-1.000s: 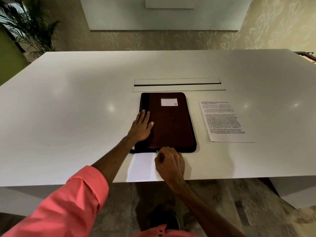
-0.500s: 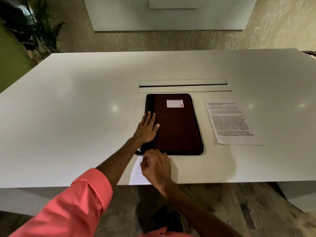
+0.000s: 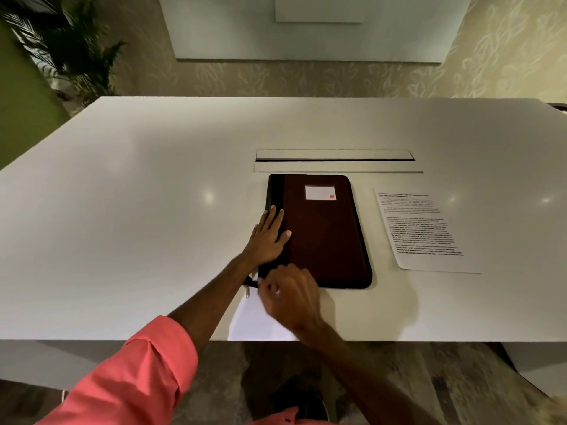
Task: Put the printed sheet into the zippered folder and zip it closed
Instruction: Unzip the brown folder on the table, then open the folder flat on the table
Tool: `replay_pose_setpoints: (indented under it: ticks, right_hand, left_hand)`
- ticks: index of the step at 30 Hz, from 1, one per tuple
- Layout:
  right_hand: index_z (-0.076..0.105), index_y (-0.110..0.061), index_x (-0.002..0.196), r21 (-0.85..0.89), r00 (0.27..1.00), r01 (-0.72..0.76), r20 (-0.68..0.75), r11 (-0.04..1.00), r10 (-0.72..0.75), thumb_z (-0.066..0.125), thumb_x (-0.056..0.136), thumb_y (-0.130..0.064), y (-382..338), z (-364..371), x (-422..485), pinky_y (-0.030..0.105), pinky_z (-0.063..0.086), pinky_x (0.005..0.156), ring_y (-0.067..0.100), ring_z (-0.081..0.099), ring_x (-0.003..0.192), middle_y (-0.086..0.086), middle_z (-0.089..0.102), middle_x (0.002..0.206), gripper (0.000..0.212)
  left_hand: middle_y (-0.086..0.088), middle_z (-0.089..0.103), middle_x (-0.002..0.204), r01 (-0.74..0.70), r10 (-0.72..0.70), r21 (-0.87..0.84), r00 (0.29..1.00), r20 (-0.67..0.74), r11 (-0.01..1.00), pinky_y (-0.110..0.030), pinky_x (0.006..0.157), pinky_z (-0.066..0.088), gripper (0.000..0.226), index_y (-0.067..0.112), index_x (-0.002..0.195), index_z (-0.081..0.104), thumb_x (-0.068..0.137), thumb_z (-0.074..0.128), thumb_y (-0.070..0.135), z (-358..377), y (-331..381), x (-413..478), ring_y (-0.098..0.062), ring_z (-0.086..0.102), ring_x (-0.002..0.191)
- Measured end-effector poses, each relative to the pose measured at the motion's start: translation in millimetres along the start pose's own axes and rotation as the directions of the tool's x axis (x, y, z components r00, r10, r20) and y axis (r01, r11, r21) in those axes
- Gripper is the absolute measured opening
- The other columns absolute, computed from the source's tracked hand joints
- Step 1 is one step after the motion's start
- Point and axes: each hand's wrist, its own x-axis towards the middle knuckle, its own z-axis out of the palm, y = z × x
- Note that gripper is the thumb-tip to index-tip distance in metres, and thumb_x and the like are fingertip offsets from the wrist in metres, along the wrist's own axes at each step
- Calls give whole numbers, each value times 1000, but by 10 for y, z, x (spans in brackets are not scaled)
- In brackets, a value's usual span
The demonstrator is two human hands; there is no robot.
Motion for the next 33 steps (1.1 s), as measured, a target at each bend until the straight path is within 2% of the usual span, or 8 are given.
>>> replay_pose_setpoints:
  ticks: [5, 8, 11, 20, 25, 29, 31, 33]
  right_hand:
    - [71, -21, 112, -102, 933, -325, -198, 940, 301, 65, 95, -26, 703, -436, 426, 39, 50, 93, 19, 63, 105, -1, 68, 110, 19]
    - [63, -13, 134, -166, 830, -555, -178, 815, 529, 67, 95, -28, 1071, -638, 585, 49, 50, 99, 32, 56, 124, 12, 61, 131, 43]
    - [59, -8, 136, -161, 775, -630, -84, 759, 626, 65, 97, -34, 1262, -694, 620, 51, 50, 102, 36, 55, 126, 17, 59, 133, 47]
    - [66, -8, 132, -52, 766, -642, -83, 765, 638, 67, 97, -31, 1254, -890, 786, 50, 56, 97, 36, 66, 113, 16, 69, 122, 42]
    - [65, -14, 139, 96, 768, -618, -138, 780, 625, 67, 100, -30, 1079, -1171, 989, 35, 51, 86, 33, 69, 114, 14, 68, 129, 42]
    - [72, -24, 125, 299, 803, -486, -219, 821, 554, 70, 98, -35, 709, -1497, 1269, 29, 53, 81, 18, 75, 99, -2, 79, 115, 30]
    - [77, -25, 118, 599, 836, -364, -126, 713, 533, 70, 97, -38, 531, -1599, 1404, 37, 61, 86, 14, 78, 96, -6, 82, 109, 26]
    - [77, -21, 120, 841, 900, -248, 17, 481, 435, 63, 101, -38, 327, -1597, 1471, 40, 58, 92, 20, 80, 105, -2, 83, 114, 30]
  left_hand:
    - [-7, -20, 182, 16, -21, -64, 997, -74, 998, -47, 140, -3, 77, 13, 175, -8, 118, 36, 43, 60, -32, -32, -25, -16, 171]
    - [-8, -20, 182, 20, -27, -83, 997, -76, 996, -45, 141, -3, 80, 11, 174, -10, 118, 36, 43, 53, -25, -12, -25, -15, 171]
    - [-7, -19, 182, 17, -24, -82, 997, -77, 996, -44, 141, -1, 81, 11, 174, -10, 117, 37, 44, 39, -23, 9, -25, -14, 172]
    - [-5, -15, 183, 73, -72, -72, 997, 14, 995, -46, 140, 5, 81, 12, 175, -7, 116, 34, 51, -77, -26, 104, -24, -9, 172]
    - [-14, 15, 182, 58, -60, -53, 998, -33, 997, -52, 138, 21, 75, 9, 175, 13, 116, 34, 52, -240, 19, 168, -34, 15, 170]
    - [-9, 23, 181, -15, -12, -219, 993, -119, 976, -53, 138, 22, 71, 20, 175, 20, 115, 37, 54, -482, 315, 184, -29, 20, 170]
    - [-3, 27, 180, -89, 19, -380, 983, -184, 921, -48, 138, 23, 69, 28, 174, 23, 114, 39, 57, -708, 528, 187, -23, 27, 168]
    - [4, 30, 179, -167, 44, -510, 969, -244, 844, -41, 137, 25, 68, 31, 173, 27, 113, 39, 61, -983, 716, 179, -17, 31, 165]
